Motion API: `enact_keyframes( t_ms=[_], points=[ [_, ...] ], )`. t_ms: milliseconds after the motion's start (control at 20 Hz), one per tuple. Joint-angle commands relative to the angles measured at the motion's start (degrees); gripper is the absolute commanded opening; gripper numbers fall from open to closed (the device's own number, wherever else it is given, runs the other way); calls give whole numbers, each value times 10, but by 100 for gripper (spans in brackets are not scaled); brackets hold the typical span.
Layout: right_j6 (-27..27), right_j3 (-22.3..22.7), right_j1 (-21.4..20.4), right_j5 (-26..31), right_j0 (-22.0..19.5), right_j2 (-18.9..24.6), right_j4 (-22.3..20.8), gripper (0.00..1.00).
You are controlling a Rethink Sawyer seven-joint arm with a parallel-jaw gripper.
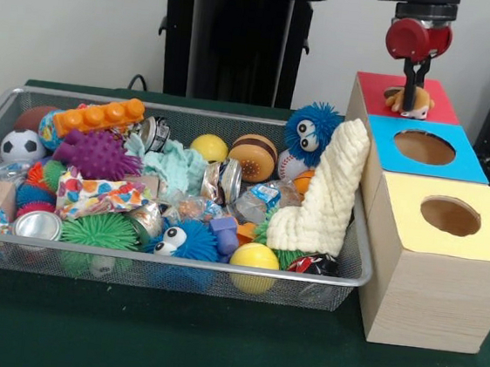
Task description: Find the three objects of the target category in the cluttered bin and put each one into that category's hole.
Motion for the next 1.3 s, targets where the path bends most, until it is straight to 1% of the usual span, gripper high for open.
enact_keyframes(
  t_ms=[50,150,200,350,450,700,850,1050,1150,1300],
  points=[
    [89,95,144,43,-29,-71,-67,0],
    [92,100,146,33,-30,-71,-66,0],
    [89,96,148,38,-23,-73,-63,0],
    [76,91,153,37,-19,-71,-71,0],
    [68,83,156,48,-14,-68,-73,0],
    [47,71,152,108,-20,-52,-73,0],
    [38,69,149,129,-27,-41,-75,0],
    [13,59,152,160,-22,-42,-87,0],
    [1,51,154,190,-15,-48,-89,0],
    [5,52,152,224,-21,-43,-82,0]
  ],
)
